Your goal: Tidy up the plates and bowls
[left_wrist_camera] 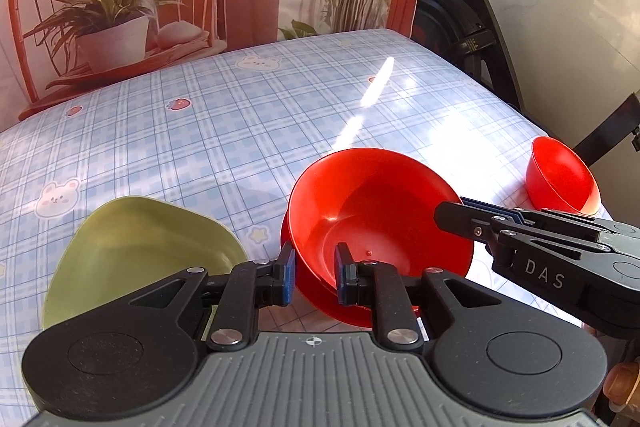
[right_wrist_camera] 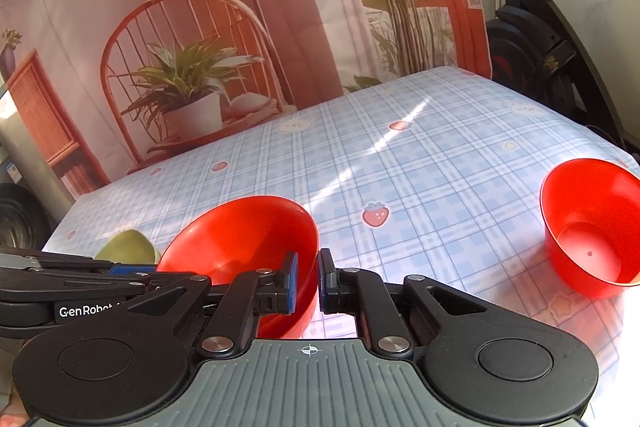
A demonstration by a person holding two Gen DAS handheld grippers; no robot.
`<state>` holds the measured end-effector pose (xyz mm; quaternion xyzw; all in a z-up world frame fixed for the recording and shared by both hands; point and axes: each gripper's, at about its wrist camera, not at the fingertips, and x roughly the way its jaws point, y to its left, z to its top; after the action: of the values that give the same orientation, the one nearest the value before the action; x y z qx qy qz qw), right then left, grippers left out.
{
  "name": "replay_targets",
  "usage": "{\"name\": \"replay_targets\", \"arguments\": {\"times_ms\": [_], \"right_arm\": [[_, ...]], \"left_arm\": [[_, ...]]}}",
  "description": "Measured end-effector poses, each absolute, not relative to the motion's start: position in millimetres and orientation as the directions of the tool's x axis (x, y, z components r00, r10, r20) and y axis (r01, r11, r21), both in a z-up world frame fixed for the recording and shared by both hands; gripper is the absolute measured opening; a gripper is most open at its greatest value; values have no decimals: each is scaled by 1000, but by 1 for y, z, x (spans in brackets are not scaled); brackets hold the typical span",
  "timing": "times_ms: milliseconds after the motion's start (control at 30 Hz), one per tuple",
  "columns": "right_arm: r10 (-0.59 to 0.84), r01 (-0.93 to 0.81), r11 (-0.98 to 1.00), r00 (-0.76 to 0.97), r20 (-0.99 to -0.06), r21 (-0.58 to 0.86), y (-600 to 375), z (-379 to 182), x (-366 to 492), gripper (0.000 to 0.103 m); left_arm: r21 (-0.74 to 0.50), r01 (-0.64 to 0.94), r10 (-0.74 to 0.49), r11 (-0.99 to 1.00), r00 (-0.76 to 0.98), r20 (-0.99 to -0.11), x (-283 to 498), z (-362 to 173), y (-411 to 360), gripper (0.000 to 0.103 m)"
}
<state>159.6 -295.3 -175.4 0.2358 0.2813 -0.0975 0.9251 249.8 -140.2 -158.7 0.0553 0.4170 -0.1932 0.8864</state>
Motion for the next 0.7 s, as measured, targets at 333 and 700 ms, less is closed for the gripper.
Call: {"name": "replay_targets", "arguments": {"times_ms": [333,700], "right_arm": [[-45,313,872,818,-574,377,-293,-176,159,11],[-52,305,876,829,-557,372,-297,-171,154,13]], "left_arm": [[-62,402,-311,913,591,-744,242,-156,-142,32],[-71,347,-292,935,640,-711,241,-146,-131,32]]}}
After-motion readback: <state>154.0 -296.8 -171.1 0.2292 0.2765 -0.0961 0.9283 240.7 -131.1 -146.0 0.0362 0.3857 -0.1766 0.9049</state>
